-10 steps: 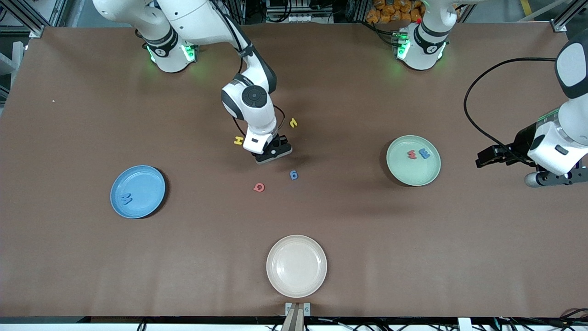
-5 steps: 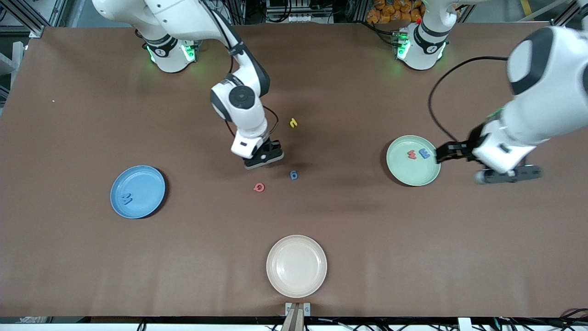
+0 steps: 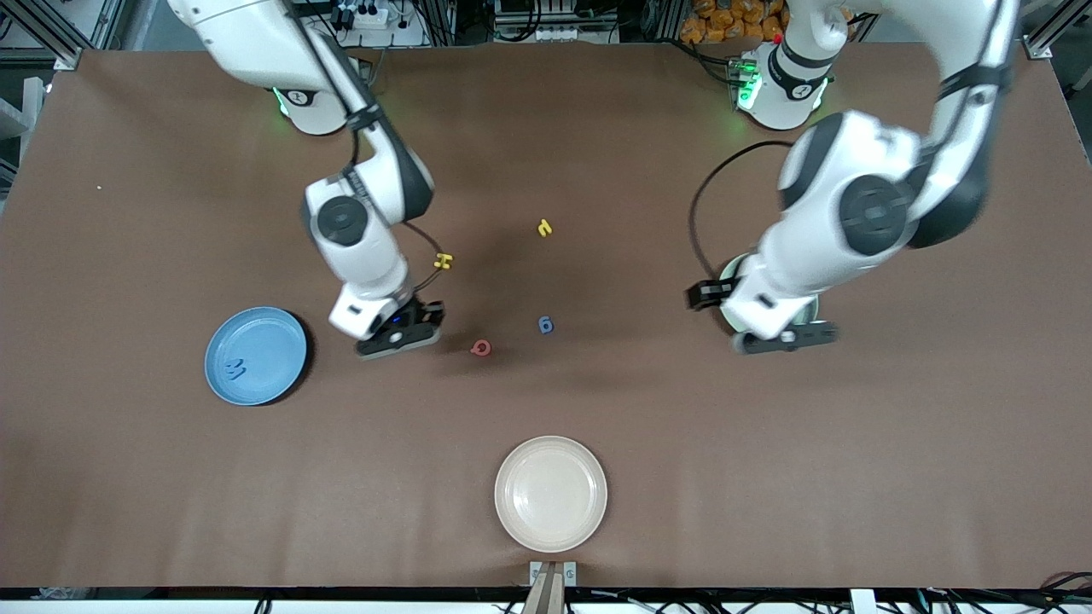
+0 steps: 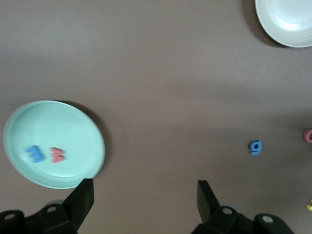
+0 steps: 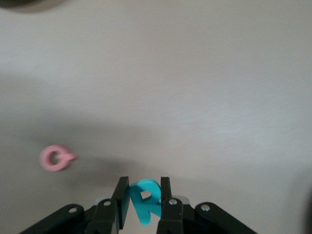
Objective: Sort uppercase to blue plate, lowercase to green plate
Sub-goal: 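Carry the R to the blue plate while the left gripper reaches letters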
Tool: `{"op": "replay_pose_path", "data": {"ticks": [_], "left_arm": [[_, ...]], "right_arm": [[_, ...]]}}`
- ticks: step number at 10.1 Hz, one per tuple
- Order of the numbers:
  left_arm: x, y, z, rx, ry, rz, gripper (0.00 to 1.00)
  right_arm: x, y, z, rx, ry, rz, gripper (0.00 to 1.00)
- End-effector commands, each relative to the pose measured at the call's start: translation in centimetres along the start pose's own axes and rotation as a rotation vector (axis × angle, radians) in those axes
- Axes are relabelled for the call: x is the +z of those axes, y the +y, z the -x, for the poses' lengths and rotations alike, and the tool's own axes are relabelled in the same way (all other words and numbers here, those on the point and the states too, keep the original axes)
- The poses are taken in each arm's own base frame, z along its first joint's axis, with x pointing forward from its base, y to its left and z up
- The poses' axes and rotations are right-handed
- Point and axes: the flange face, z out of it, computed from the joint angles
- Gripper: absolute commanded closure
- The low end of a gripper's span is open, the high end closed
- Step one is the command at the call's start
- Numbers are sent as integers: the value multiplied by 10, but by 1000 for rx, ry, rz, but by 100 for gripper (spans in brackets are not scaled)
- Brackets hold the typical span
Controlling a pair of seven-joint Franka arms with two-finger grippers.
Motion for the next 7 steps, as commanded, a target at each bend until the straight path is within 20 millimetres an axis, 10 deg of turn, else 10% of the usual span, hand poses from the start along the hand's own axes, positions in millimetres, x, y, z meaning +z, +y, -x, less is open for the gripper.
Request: {"op": "replay_pose_path", "data": {"ticks": [1,7], "left_arm": [[36,33,-1,-44,-19,-18,3],[164,128,72,-75,-87,-184,4]], "right_arm": [[-21,54,-15,-30,-23,16,100],[-34,257,-11,-13,-95,58,100]]}}
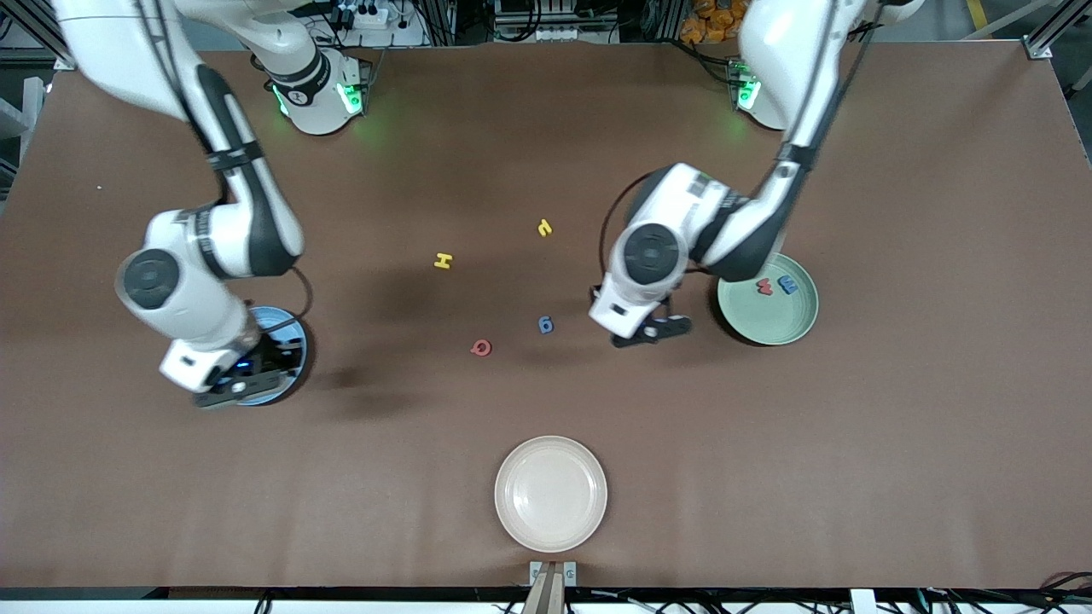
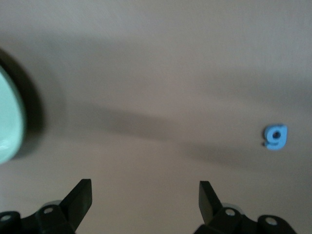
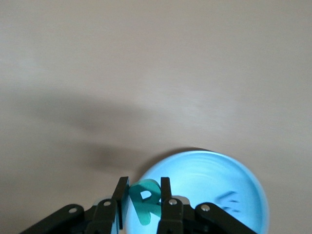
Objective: Sort uppercase to blue plate, lowercase to green plate
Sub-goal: 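Carry the R to the blue plate while the left gripper reaches letters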
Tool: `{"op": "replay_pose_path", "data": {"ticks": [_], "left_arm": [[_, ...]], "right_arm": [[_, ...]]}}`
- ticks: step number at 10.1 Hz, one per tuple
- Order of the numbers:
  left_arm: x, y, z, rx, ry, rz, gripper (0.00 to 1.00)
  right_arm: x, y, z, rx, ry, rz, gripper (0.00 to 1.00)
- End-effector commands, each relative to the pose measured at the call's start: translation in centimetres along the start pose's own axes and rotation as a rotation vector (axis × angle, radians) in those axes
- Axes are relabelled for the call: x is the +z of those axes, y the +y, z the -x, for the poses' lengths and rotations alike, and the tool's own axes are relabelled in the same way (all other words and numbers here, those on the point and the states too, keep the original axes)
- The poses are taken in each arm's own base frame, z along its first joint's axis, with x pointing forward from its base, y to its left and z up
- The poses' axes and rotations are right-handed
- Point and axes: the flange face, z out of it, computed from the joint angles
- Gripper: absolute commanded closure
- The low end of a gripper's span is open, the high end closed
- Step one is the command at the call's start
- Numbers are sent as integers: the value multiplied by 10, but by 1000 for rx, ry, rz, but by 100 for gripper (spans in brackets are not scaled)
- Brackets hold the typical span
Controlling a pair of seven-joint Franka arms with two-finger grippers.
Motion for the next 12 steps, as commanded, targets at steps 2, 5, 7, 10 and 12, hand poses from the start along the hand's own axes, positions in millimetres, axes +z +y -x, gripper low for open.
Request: {"op": "replay_pose_path", "data": {"ticks": [2,5,7,10,12], "left_arm": [[25,45,33,-64,-25,12,4],[45,76,53,-219,-46,80,4],[54,87,63,-298,-91,112,4],[91,103,82,-379,-162,106,4],[109,111,95,-386,-216,104,5]], "right_arm": [[15,58,13,21,-28,6,100],[44,46,29,98,-86,-16,1],[46,36,29,149,-104,-21,0],[39,34,29,156,-100,-21,0],[37,28,39,152,-102,-26,0]]}}
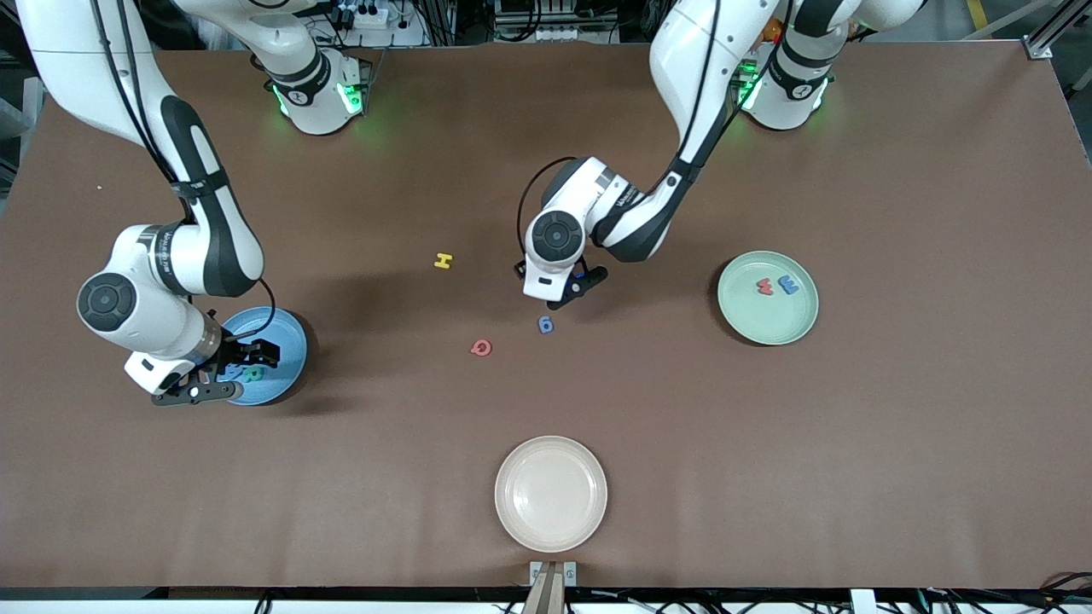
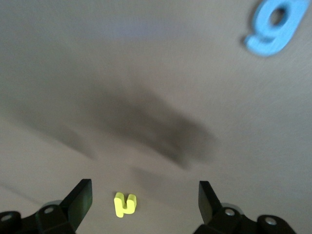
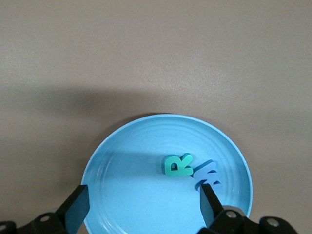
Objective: Sort uppercase to blue plate, lowercase to green plate
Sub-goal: 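Carry the R to the blue plate while the left gripper reaches letters, then release the R on the blue plate while the left gripper grasps yellow h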
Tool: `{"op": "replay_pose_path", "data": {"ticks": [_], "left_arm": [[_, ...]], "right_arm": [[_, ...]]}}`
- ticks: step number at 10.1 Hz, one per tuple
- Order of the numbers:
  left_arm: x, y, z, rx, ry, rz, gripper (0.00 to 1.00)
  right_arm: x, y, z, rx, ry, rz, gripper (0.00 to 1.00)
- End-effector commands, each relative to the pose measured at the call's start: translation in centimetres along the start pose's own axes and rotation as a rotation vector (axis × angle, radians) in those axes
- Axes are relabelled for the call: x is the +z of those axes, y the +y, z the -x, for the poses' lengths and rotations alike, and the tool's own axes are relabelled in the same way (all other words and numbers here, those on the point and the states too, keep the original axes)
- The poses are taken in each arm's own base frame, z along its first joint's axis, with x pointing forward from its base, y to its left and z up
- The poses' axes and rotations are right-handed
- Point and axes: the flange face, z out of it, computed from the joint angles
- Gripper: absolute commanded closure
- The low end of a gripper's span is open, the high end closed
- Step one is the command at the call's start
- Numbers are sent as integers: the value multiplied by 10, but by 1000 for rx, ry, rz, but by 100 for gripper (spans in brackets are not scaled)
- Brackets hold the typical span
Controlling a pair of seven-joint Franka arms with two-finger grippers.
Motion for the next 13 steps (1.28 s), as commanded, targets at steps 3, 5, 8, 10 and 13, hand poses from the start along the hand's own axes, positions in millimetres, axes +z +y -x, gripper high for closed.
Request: {"op": "replay_pose_path", "data": {"ticks": [3,5,8,10,13], "left_arm": [[28,-1,25,36,-68,-29,15],[35,-6,30,125,-98,-70,17],[37,-16,32,215,-125,-103,17],[37,-16,33,217,-140,-96,24],[37,-16,33,208,-149,-93,39]], "right_arm": [[-17,-16,38,16,-19,-21,0],[-20,-44,46,51,-25,-23,0],[-19,-94,51,137,-24,-20,0],[-18,-132,59,214,-29,-17,0],[-17,-185,76,326,-46,-18,0]]}}
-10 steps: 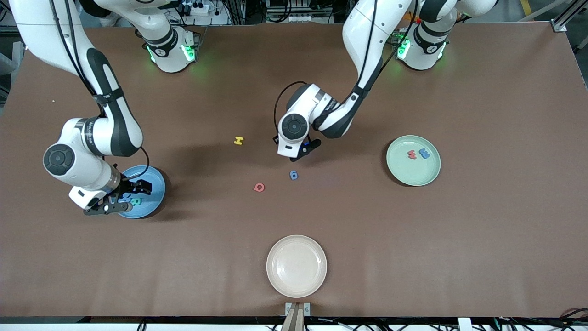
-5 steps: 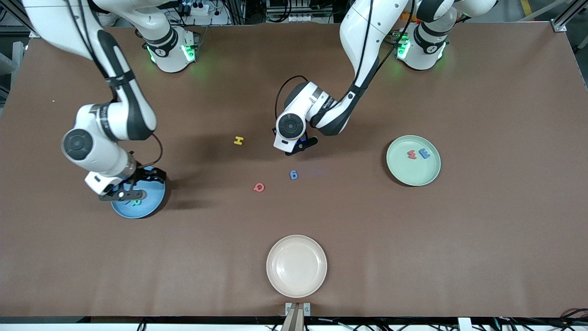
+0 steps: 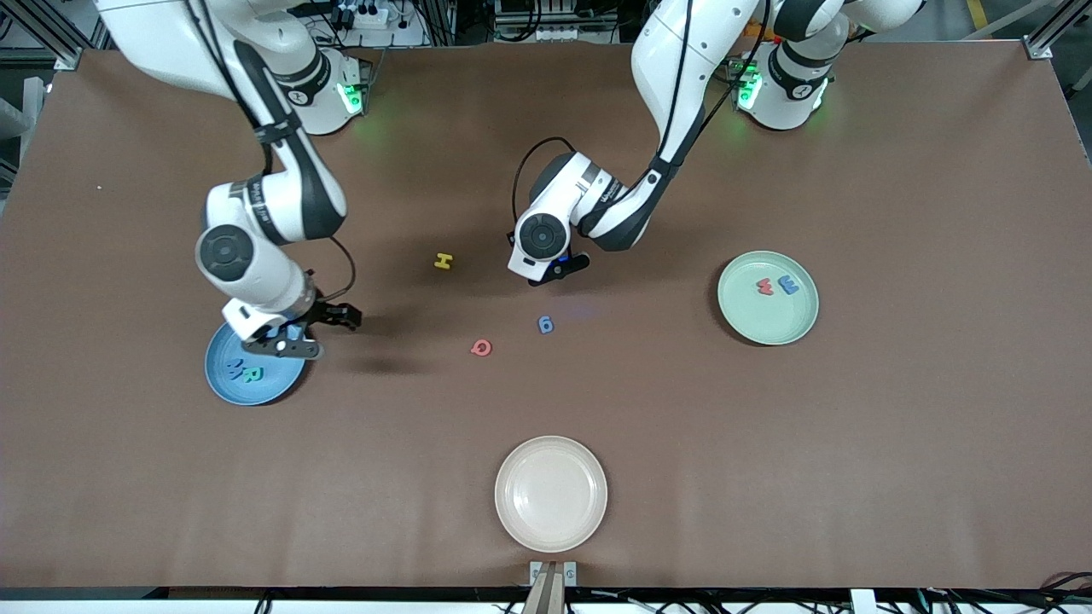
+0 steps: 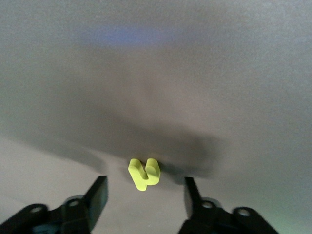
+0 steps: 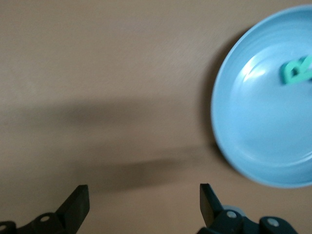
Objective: Sort uppercase to blue plate, lowercase to green plate
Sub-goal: 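Release the R on the blue plate while the left gripper grasps yellow h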
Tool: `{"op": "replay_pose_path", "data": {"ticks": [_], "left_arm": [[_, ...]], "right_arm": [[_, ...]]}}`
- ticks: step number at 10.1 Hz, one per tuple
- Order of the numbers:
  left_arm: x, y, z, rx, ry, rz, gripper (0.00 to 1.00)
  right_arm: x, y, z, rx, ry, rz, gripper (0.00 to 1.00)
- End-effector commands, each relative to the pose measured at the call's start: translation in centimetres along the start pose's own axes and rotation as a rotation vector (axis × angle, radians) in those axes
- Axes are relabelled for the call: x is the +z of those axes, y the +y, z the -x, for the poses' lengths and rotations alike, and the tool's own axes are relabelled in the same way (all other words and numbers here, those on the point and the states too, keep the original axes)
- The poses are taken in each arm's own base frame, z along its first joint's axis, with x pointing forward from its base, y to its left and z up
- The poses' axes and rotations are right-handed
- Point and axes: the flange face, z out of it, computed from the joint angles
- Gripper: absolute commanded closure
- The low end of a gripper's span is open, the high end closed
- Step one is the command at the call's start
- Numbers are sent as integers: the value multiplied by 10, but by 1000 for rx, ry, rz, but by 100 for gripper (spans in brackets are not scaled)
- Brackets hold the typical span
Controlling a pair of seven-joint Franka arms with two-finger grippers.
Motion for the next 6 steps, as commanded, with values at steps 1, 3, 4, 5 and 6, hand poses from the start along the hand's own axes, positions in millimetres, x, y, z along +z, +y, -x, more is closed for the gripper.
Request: {"op": "replay_pose_path", "data": {"ticks": [1,3,4,5,6], "left_arm": [[-3,-6,4,7,-26,4,40],[-1,-7,4,12,-27,-1,40],[1,-9,3,27,-29,-5,40],[-1,-14,6,62,-31,-10,40],[-2,-16,8,86,-32,-11,40]], "right_arm": [[-9,-32,30,127,5,-16,0],[-9,-57,43,200,9,-32,0],[-13,-49,39,207,9,-34,0],[-16,-33,31,215,15,-38,0],[-17,-19,24,203,19,-41,0]]}}
